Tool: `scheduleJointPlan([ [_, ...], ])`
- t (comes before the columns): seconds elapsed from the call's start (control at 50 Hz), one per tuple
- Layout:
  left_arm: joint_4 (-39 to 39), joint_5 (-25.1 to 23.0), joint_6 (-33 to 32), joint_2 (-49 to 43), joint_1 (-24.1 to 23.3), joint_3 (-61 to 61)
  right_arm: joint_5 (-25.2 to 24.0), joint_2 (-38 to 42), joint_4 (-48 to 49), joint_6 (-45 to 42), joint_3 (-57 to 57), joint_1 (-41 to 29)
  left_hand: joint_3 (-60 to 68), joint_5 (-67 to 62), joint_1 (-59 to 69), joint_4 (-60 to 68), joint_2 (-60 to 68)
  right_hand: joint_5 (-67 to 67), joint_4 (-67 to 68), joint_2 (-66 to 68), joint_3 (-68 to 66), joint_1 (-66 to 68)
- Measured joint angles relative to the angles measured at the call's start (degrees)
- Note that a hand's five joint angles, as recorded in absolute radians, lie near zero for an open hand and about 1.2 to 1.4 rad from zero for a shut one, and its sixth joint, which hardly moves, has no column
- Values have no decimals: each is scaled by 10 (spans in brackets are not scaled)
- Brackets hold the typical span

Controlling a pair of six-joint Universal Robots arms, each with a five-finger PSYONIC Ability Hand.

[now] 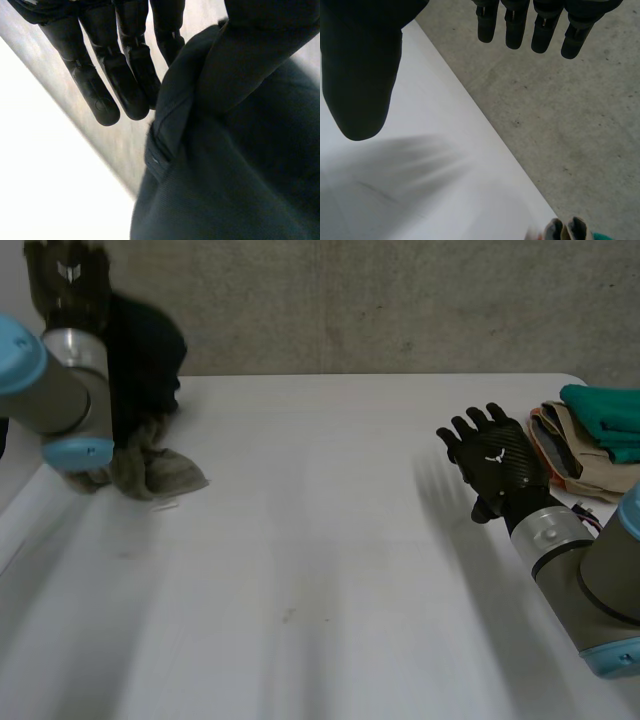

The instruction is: Fold the laundry.

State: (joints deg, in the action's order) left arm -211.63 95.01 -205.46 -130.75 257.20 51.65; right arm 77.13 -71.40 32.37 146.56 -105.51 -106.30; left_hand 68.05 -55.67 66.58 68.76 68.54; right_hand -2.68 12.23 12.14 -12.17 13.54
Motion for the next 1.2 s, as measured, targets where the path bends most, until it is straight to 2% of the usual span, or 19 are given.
scheduleJointPlan([
  [0.04,-1,-1,41,75,-35,53,6,-3,0,0,0,0,0,0,0,0,0,0,0,0,0,0],
  [0.14,13,-12,88,161,-112,139,21,-11,-1,1,0,2,0,0,0,0,0,0,0,0,0,0],
  [0.16,22,-17,96,174,-142,163,26,-15,-1,2,0,4,0,0,0,0,0,0,0,0,0,0],
  [0.26,63,-23,105,170,-240,217,49,-26,-1,4,2,20,2,0,0,0,1,0,0,0,0,0],
  [0.34,102,-24,114,111,-328,232,69,-32,-1,7,5,37,-13,6,-12,-17,-18,0,0,0,0,0],
  [0.36,112,-23,119,92,-352,233,73,-33,-1,7,6,41,-42,20,-35,-39,-45,0,0,0,0,0],
  [0.38,120,-23,123,78,-367,233,75,-33,-1,8,7,44,-120,92,-120,-115,-124,0,0,0,0,0],
  [0.4,127,-23,128,66,-382,232,77,-34,-2,8,9,47,-120,92,-120,-115,-124,0,0,0,0,0],
  [0.42,134,-22,133,55,-396,231,79,-34,-2,8,10,50,-368,355,-412,-380,-386,0,0,0,0,0],
  [0.5,153,-19,148,44,-423,230,82,-33,-5,9,14,55,-529,513,-537,-542,-535,0,0,0,0,0],
  [0.56,160,-18,151,62,-423,232,82,-33,-7,9,16,56,-549,530,-543,-562,-555,0,0,0,0,0],
  [0.64,165,-18,150,124,-389,246,82,-32,-15,9,19,54,-549,530,-543,-562,-555,0,0,0,0,0],
  [0.7,165,-20,147,185,-339,264,83,-33,-36,10,27,49,-549,530,-543,-562,-555,0,0,0,0,0],
  [0.78,163,-25,144,262,-244,294,84,-35,-107,26,62,22,-549,530,-543,-562,-555,0,0,0,0,0],
  [0.86,165,-33,134,294,-147,316,84,-35,-205,73,124,-19,-549,529,-543,-562,-555,0,0,0,0,0],
  [0.96,182,-59,97,289,-38,335,79,-16,-327,154,225,-69,-549,530,-543,-562,-555,0,0,0,0,0],
  [1.04,205,-89,55,255,26,348,73,42,-400,211,323,-105,-549,529,-542,-562,-555,0,0,0,0,0],
  [1.2,246,-124,3,172,92,363,75,196,-452,240,512,-166,-547,527,-540,-559,-553,0,0,0,0,0],
])
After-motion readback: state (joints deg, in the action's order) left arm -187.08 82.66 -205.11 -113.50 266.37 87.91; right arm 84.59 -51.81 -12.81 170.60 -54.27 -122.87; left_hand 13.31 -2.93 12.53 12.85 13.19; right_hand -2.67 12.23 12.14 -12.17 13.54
